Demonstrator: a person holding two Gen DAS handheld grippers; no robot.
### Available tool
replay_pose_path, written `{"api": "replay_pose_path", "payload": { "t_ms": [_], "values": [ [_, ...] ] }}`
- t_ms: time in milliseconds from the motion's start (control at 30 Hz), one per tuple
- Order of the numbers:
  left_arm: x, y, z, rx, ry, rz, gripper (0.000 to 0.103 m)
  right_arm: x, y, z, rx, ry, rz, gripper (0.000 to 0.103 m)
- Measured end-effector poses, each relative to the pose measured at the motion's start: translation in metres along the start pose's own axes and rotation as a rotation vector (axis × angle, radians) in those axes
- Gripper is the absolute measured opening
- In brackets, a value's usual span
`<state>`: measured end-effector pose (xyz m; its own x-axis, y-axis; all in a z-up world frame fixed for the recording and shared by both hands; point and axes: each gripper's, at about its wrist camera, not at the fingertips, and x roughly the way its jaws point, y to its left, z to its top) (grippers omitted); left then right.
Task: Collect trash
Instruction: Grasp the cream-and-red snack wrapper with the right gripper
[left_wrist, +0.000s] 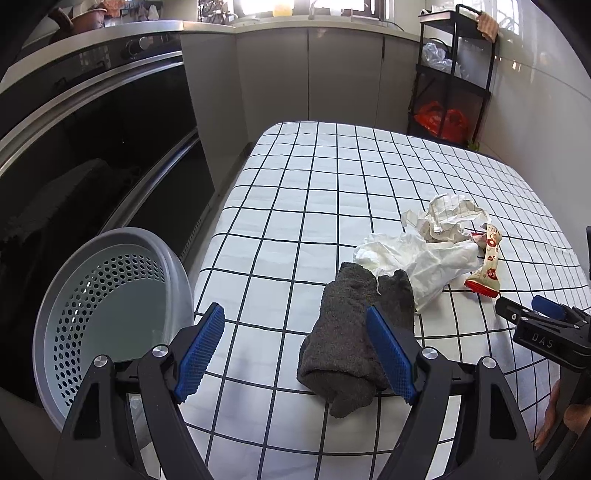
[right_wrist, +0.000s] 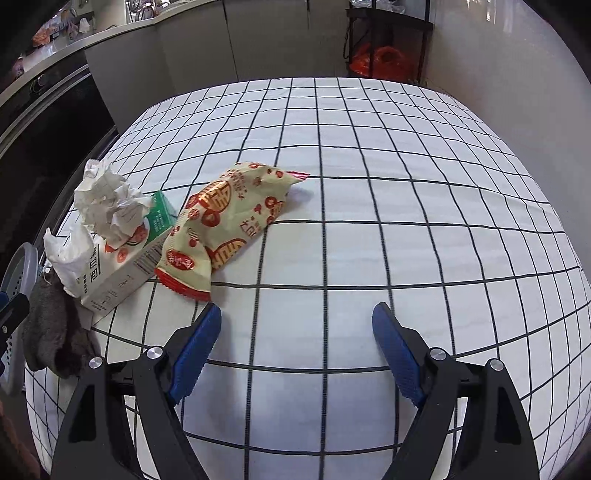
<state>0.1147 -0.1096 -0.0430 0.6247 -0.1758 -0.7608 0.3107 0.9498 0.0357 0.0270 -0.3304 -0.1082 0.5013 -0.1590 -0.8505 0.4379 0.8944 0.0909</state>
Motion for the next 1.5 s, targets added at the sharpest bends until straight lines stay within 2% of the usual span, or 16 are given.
{"api": "replay_pose_path", "payload": {
  "t_ms": [167, 500, 967, 1000, 1033, 1067, 1133, 1200, 1500],
  "values": [
    [-0.001, -0.002, 0.0, -0.005, -0.005, 0.001, 0.077, -0.009, -0.011, 0.01, 0.055, -0.038, 0.081, 0.08],
    [0.0, -0.004, 0.002, 0.006, -0.016, 0.016, 0.077, -0.007, 0.03, 0.033, 0.057, -0.058, 0.133, 0.08],
    [0.005, 0.011, 0.0, -0.016, 0.009, 0.006, 0.077, 0.016, 0.043, 0.039, 0.067, -0.036, 0.058, 0.08],
    [0.005, 0.012, 0.0, -0.015, 0.009, 0.005, 0.077, 0.016, 0.043, 0.039, 0.063, -0.036, 0.057, 0.075],
    [0.004, 0.012, -0.001, -0.015, 0.008, 0.005, 0.077, 0.016, 0.043, 0.038, 0.056, -0.032, 0.057, 0.064],
    [0.004, 0.012, -0.001, -0.015, 0.007, 0.004, 0.077, 0.018, 0.044, 0.038, 0.047, -0.022, 0.056, 0.059],
    [0.004, 0.012, 0.0, -0.015, 0.008, 0.003, 0.077, 0.02, 0.046, 0.037, 0.035, -0.008, 0.062, 0.043],
    [0.004, 0.011, -0.001, -0.017, 0.009, -0.001, 0.077, 0.018, 0.046, 0.035, 0.029, -0.013, 0.07, 0.035],
    [0.003, 0.002, -0.002, -0.011, 0.008, -0.045, 0.084, -0.009, 0.034, 0.022, 0.03, -0.039, 0.127, 0.035]
  ]
}}
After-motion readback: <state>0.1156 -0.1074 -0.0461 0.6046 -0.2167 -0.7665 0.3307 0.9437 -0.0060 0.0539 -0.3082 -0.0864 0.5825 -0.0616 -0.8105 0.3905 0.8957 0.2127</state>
